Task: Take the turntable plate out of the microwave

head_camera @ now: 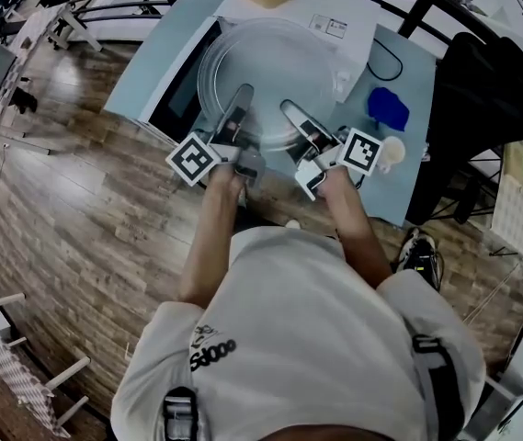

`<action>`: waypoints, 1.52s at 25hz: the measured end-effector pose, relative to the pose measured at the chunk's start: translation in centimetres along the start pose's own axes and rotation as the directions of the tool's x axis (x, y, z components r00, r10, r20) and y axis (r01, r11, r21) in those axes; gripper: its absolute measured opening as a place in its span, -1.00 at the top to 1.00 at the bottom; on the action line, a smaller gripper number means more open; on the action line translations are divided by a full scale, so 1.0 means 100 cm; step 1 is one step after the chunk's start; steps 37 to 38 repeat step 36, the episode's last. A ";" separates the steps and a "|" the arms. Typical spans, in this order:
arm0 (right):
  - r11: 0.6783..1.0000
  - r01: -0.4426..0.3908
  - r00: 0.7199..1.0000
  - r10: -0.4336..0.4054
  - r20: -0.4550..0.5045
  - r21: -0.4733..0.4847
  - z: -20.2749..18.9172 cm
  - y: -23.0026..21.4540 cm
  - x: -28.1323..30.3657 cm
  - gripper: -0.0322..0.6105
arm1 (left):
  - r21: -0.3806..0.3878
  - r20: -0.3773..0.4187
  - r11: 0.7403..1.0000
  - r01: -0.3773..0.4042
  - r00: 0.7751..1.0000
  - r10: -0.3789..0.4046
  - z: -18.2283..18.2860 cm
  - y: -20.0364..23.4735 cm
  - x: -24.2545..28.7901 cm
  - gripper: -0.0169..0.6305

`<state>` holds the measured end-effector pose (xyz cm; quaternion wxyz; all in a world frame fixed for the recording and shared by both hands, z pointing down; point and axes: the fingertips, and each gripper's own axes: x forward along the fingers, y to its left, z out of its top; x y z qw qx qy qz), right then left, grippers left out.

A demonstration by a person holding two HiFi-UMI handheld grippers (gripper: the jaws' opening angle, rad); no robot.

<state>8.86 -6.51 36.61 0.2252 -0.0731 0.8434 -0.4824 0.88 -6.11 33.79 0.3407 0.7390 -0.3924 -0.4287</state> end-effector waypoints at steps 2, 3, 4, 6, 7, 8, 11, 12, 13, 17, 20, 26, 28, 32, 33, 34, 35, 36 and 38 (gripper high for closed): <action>1.000 -0.011 1.000 0.011 -0.002 -0.012 0.003 0.006 0.001 0.78 | 0.009 0.002 1.000 0.011 1.000 -0.011 0.001 -0.006 0.003 0.82; 1.000 -0.017 1.000 0.017 -0.002 -0.016 0.005 0.008 0.001 0.78 | 0.012 0.003 1.000 0.016 1.000 -0.016 0.002 -0.009 0.004 0.82; 1.000 -0.021 1.000 0.021 -0.001 -0.019 0.006 0.010 0.001 0.78 | 0.014 0.003 1.000 0.018 1.000 -0.018 0.002 -0.011 0.005 0.82; 0.999 -0.027 1.000 0.027 0.002 -0.018 0.008 0.013 0.001 0.78 | 0.017 0.000 1.000 0.017 1.000 -0.017 0.002 -0.014 0.007 0.82; 0.999 -0.027 1.000 0.027 0.004 -0.017 0.009 0.014 0.001 0.78 | 0.017 -0.002 1.000 0.017 1.000 -0.017 0.002 -0.016 0.008 0.82; 0.999 -0.028 1.000 0.028 0.005 -0.018 0.010 0.015 0.000 0.78 | 0.015 -0.002 1.000 0.017 1.000 -0.017 0.001 -0.017 0.009 0.82; 0.999 -0.026 1.000 0.026 0.005 -0.027 0.013 0.014 -0.001 0.78 | 0.007 -0.001 1.000 0.020 1.000 -0.020 -0.001 -0.016 0.012 0.82; 0.999 -0.025 1.000 0.025 0.005 -0.031 0.014 0.014 -0.002 0.78 | 0.008 0.000 1.000 0.022 1.000 -0.022 -0.002 -0.016 0.013 0.82; 0.999 -0.025 1.000 0.025 0.005 -0.034 0.015 0.014 -0.002 0.78 | 0.008 0.001 1.000 0.023 1.000 -0.023 -0.002 -0.016 0.013 0.82; 0.999 -0.029 1.000 0.029 0.007 -0.034 0.018 0.015 -0.003 0.78 | 0.011 0.000 1.000 0.018 1.000 -0.018 -0.004 -0.016 0.015 0.82; 0.999 -0.030 1.000 0.030 0.005 -0.033 0.019 0.015 -0.003 0.78 | 0.010 -0.001 1.000 0.017 1.000 -0.017 -0.004 -0.017 0.017 0.82; 0.999 -0.030 1.000 0.030 -0.001 -0.034 0.017 0.013 -0.002 0.78 | 0.015 0.008 1.000 0.015 1.000 -0.015 -0.003 -0.016 0.015 0.82; 0.999 -0.031 1.000 0.031 -0.003 -0.032 0.016 0.013 -0.001 0.78 | 0.016 0.011 1.000 0.011 1.000 -0.011 -0.001 -0.016 0.014 0.82; 0.999 -0.039 0.999 0.039 -0.007 -0.037 0.013 0.015 0.001 0.78 | 0.019 0.018 1.000 0.012 1.000 -0.012 0.001 -0.017 0.011 0.82; 0.999 -0.040 0.999 0.040 -0.007 -0.037 0.013 0.014 0.001 0.78 | 0.021 0.017 1.000 0.012 1.000 -0.012 0.001 -0.017 0.011 0.82; 0.999 -0.041 0.999 0.041 -0.007 -0.036 0.013 0.014 0.002 0.78 | 0.024 0.016 1.000 0.012 1.000 -0.012 0.001 -0.017 0.011 0.82; 0.999 -0.041 0.999 0.041 -0.007 -0.035 0.013 0.014 0.002 0.78 | 0.027 0.015 1.000 0.012 1.000 -0.012 0.001 -0.016 0.011 0.82; 0.999 -0.041 0.999 0.040 -0.007 -0.033 0.013 0.013 0.002 0.78 | 0.029 0.014 1.000 0.012 1.000 -0.012 0.002 -0.016 0.012 0.82; 0.999 -0.041 0.999 0.040 -0.007 -0.033 0.013 0.013 0.002 0.78 | 0.029 0.014 1.000 0.012 1.000 -0.012 0.002 -0.016 0.012 0.82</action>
